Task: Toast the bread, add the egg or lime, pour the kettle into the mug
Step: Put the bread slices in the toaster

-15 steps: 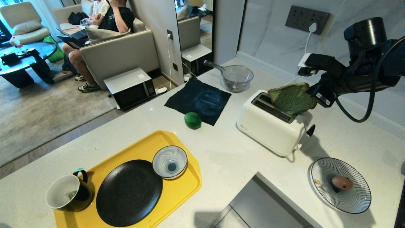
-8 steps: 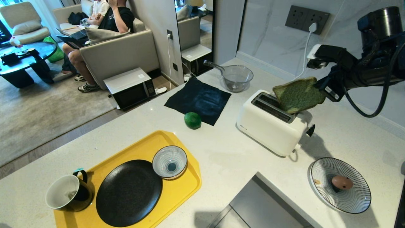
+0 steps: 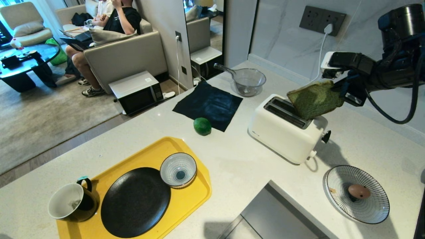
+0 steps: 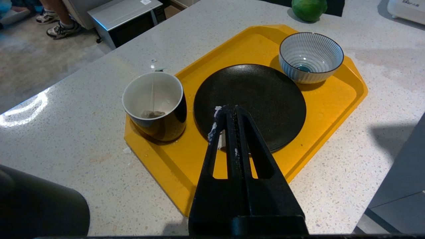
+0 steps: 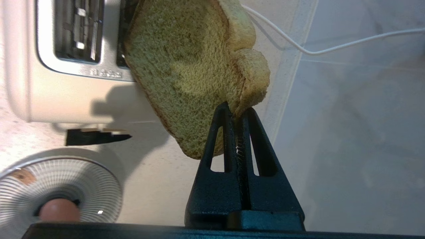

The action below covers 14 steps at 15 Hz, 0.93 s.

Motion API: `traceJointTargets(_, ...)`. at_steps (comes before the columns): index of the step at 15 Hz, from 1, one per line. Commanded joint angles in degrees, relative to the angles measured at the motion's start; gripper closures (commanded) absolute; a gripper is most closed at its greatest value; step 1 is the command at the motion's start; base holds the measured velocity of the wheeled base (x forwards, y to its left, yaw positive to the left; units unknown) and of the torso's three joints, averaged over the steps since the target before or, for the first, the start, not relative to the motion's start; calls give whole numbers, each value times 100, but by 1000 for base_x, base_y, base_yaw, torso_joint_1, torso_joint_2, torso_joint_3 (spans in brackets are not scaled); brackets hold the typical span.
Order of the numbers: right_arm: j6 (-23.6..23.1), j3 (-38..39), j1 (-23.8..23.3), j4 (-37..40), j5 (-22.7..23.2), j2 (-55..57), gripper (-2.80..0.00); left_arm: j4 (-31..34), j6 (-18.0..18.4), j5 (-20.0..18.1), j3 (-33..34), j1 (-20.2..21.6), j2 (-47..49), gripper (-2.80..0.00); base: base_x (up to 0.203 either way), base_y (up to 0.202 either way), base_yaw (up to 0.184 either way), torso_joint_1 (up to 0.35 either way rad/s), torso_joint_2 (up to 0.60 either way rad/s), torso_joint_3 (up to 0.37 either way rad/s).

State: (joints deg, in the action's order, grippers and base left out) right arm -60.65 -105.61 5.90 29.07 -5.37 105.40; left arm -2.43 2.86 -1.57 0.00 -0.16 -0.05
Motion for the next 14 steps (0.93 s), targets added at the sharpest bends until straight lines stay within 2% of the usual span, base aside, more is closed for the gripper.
traceJointTargets(1, -151, -84, -1, 11, -16, 149, 0, -4, 4, -3, 97, -1, -4, 0, 0, 0, 0, 0, 0, 0)
traceJointTargets(5, -456, -205, 8, 19, 1, 192, 0, -4, 4, -1, 97, -2, -4, 0, 0, 0, 0, 0, 0, 0)
traceJointTargets(14, -431, 16, 135, 309, 229, -18, 0, -1, -4, -10, 97, 3, -4, 0, 0, 0, 0, 0, 0, 0)
